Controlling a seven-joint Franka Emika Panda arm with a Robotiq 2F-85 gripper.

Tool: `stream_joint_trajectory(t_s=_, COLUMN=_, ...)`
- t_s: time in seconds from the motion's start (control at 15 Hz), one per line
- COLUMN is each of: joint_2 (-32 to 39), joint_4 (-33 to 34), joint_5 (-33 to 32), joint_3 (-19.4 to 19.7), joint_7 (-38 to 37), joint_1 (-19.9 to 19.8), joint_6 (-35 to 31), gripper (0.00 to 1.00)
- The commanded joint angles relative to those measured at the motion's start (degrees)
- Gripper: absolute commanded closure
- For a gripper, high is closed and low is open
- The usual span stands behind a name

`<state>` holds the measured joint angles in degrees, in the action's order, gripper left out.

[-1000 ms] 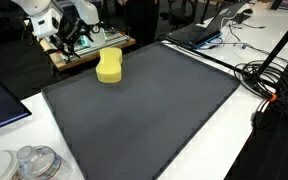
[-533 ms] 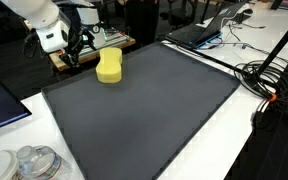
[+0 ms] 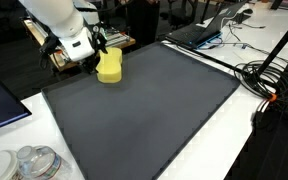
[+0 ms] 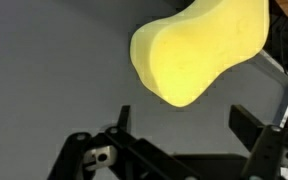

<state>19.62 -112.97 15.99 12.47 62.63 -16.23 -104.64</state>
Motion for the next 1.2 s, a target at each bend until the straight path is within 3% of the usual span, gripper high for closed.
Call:
stream_joint_trajectory(t_s=0.0, joint_2=2.25, joint_4=4.78, joint_5=-3.05, joint_3=-2.80, joint_7=0.42, joint_1=-0.40, joint_6=2.90, gripper=0.00)
stream_joint_trajectory(t_s=0.67, joint_2=0.00, joint_4=3.75, joint_5=-10.23, joint_3=-7.19, joint_7=-1.68, joint_1=3.58, joint_6=1.01, gripper=0.00)
stream_joint_trajectory(t_s=1.13, joint_2=-3.79, joint_4=0.62, joint_5=-13.32, joint_3=-8.98, joint_7=-12.04, joint_1=8.40, joint_6=-2.38, gripper=0.00)
